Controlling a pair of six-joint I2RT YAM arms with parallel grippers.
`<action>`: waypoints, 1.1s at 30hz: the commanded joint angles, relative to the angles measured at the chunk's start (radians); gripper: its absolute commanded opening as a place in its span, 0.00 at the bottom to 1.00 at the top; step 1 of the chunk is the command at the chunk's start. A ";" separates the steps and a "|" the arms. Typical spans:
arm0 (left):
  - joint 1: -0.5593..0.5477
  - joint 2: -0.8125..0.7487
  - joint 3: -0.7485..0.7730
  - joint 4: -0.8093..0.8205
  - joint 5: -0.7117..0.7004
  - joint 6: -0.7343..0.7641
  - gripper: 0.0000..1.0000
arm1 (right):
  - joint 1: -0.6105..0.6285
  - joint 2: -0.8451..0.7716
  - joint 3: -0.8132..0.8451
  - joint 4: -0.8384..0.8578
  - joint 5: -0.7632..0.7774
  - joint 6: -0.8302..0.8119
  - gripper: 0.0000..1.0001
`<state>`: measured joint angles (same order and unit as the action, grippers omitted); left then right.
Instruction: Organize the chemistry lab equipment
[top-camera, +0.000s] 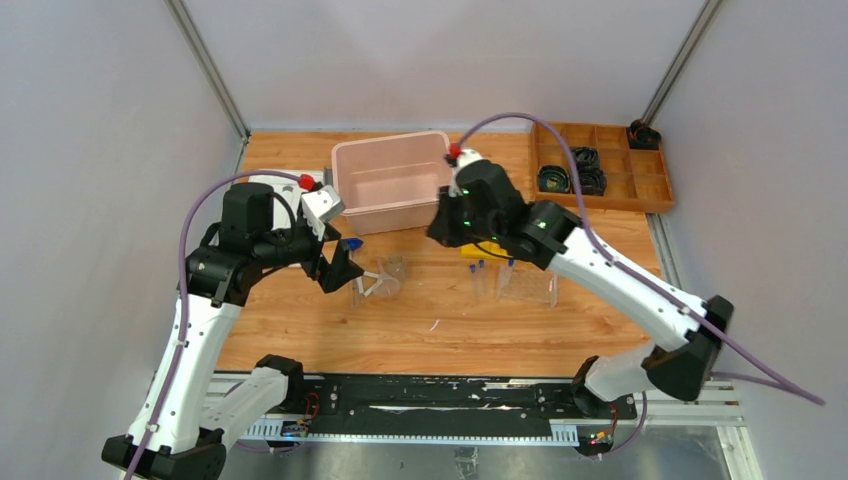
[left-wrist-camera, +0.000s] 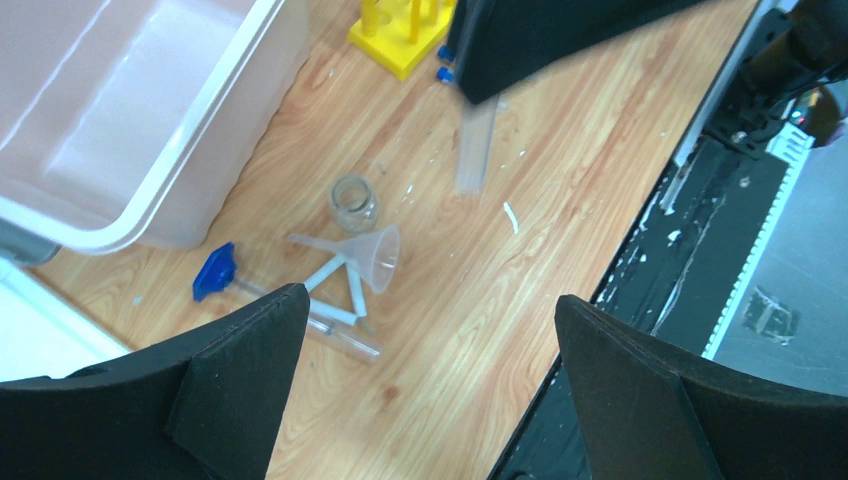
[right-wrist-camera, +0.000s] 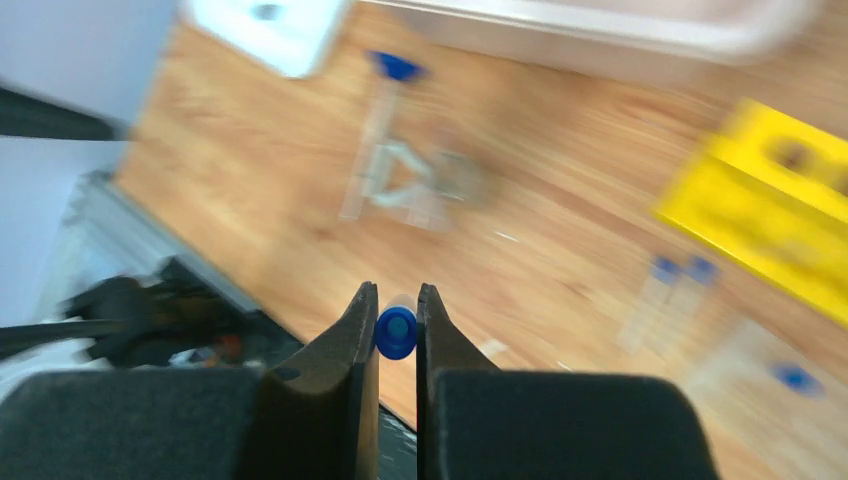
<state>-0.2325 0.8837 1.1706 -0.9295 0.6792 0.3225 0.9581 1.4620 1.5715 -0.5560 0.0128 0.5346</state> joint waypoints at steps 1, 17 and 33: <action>-0.005 0.007 0.021 0.005 -0.076 -0.020 1.00 | -0.156 -0.224 -0.241 -0.122 0.188 -0.059 0.00; -0.005 0.017 0.007 0.004 -0.073 -0.019 1.00 | -0.425 -0.336 -0.693 -0.023 0.341 -0.086 0.00; -0.005 0.006 0.003 0.004 -0.069 -0.014 1.00 | -0.426 -0.250 -0.783 0.113 0.366 -0.075 0.00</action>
<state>-0.2325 0.9051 1.1706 -0.9298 0.6052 0.3096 0.5453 1.2098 0.8169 -0.4931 0.3355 0.4549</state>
